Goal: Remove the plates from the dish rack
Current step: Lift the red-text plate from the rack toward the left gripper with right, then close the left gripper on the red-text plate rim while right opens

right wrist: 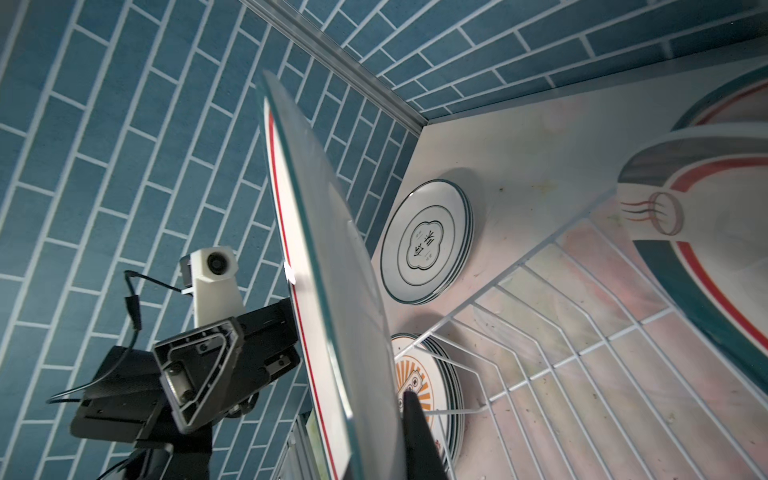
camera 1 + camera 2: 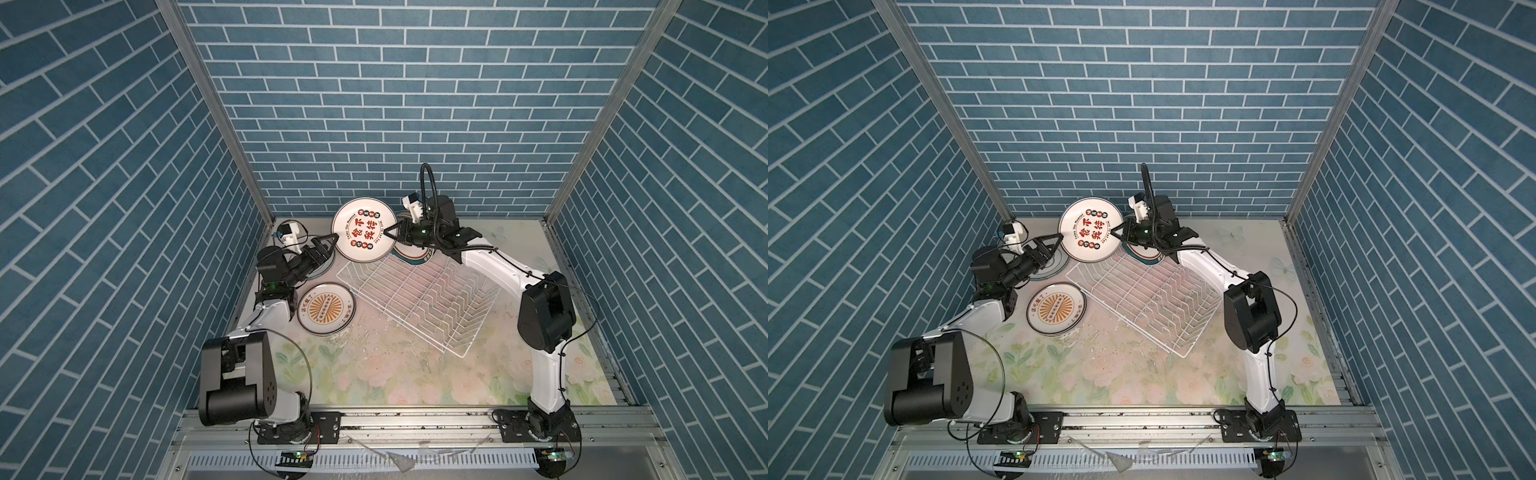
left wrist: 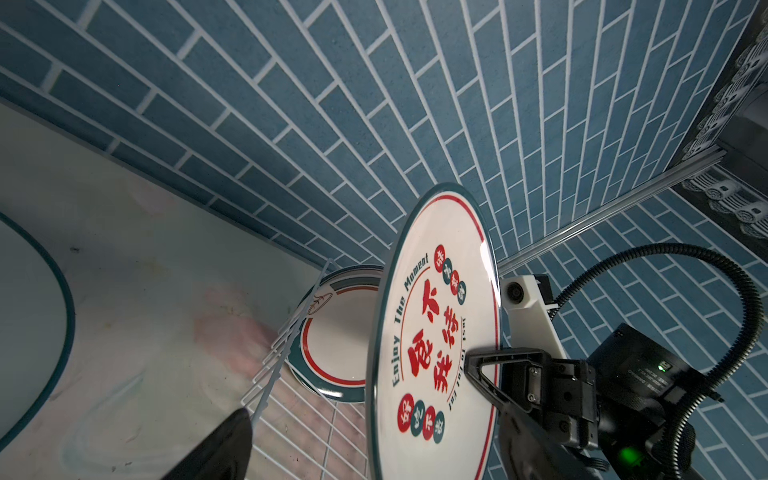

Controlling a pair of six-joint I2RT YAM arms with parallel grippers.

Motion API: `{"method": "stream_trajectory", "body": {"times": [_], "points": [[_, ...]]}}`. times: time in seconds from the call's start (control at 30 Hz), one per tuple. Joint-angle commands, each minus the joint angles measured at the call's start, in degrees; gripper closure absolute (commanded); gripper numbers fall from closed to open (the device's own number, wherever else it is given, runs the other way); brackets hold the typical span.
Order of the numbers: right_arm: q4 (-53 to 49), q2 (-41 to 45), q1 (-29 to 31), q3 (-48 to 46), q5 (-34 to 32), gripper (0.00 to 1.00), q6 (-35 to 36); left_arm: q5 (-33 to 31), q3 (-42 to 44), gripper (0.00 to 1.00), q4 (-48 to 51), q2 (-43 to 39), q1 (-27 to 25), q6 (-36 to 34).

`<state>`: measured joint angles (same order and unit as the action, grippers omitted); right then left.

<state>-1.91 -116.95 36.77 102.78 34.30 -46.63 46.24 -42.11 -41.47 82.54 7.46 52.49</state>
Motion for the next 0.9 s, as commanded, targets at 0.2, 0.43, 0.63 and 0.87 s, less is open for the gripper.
{"method": "stream_trajectory", "body": {"times": [0.2,0.43,0.63,0.87], "points": [[6.1,-3.2,1.4,6.9,6.6,1.0,-5.6,2.5,-0.6,0.4,-2.6,0.1,-1.1,0.9],[3.5,-4.3,2.0,8.5,7.4,1.0,-3.8,3.0,-0.4,0.68,-1.9,0.0,-1.3,1.1],[1.9,-4.5,2.4,9.3,7.3,1.0,-1.4,3.8,-1.2,0.92,0.3,0.4,-1.2,1.3],[-1.9,-4.3,2.4,10.8,6.4,0.85,2.5,4.2,-2.9,1.0,4.8,0.7,-1.1,0.3]]}}
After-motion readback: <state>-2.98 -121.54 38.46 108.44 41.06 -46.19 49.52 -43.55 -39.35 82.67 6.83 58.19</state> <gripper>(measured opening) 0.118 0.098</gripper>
